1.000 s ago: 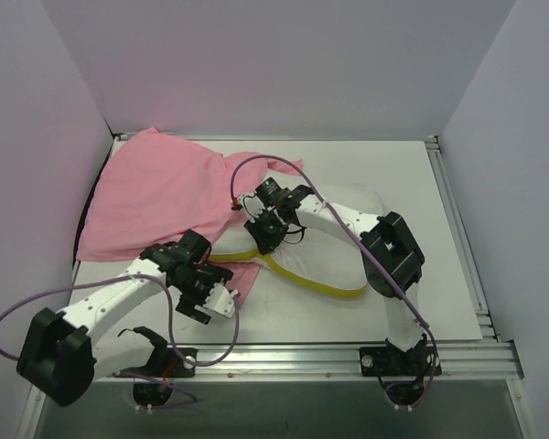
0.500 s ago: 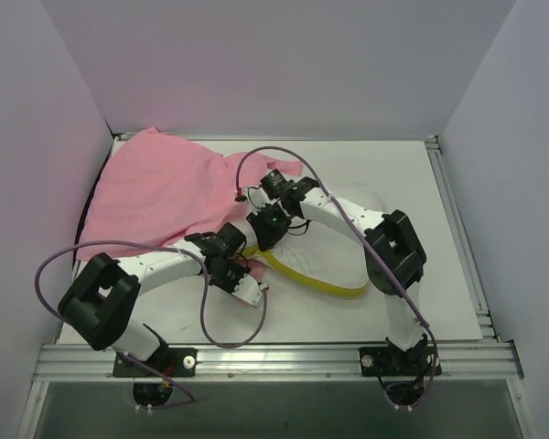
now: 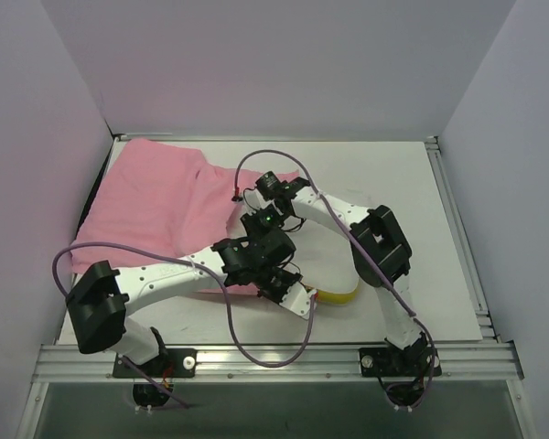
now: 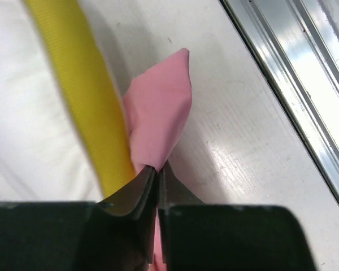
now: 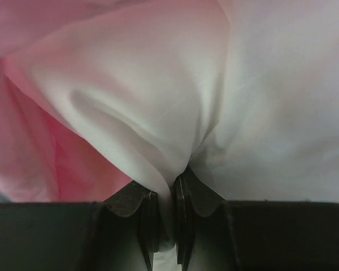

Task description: Put the pillow into the pillowcase

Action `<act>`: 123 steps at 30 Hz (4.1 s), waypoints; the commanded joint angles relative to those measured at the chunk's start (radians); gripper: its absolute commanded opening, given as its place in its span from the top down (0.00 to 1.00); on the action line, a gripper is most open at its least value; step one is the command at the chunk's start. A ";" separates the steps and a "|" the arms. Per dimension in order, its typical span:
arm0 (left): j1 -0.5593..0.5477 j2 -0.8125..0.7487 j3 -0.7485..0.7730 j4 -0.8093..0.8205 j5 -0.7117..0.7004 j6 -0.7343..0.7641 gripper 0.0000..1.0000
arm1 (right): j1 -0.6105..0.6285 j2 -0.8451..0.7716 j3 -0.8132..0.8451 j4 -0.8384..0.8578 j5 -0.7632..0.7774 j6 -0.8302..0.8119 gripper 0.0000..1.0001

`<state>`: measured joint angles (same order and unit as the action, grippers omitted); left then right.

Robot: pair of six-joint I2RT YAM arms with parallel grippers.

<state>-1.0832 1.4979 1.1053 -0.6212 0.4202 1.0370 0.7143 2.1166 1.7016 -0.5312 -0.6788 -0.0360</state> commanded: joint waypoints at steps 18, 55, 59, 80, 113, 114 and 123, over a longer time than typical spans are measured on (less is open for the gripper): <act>0.534 -0.329 0.062 -0.087 -0.024 -0.693 0.25 | -0.232 -0.381 -0.315 0.128 -0.090 0.232 0.36; 0.454 0.104 0.283 -0.031 -0.538 -0.806 0.22 | -0.450 -0.205 -0.218 -0.059 -0.024 0.199 0.64; 0.538 0.119 0.246 -0.028 -0.574 -0.740 0.23 | -0.467 -0.266 -0.209 -0.087 0.071 0.165 0.38; 0.595 0.234 0.387 -0.005 -0.336 -0.769 0.27 | -0.513 -0.063 -0.109 -0.167 0.205 0.090 0.30; 0.321 0.280 0.345 0.161 0.098 -1.028 1.00 | -0.518 -0.240 -0.299 -0.069 -0.242 0.165 1.00; 0.338 0.245 0.320 0.150 0.098 -1.016 1.00 | -0.530 -0.250 -0.310 -0.072 -0.231 0.135 1.00; 0.457 0.150 0.353 -0.055 0.080 -0.845 0.40 | -0.590 -0.310 -0.228 -0.184 -0.090 0.013 0.35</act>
<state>-0.6601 1.7065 1.3647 -0.6529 0.4599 0.1455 0.1463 1.8626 1.4025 -0.6643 -0.8104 0.0238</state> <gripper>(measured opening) 0.539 0.636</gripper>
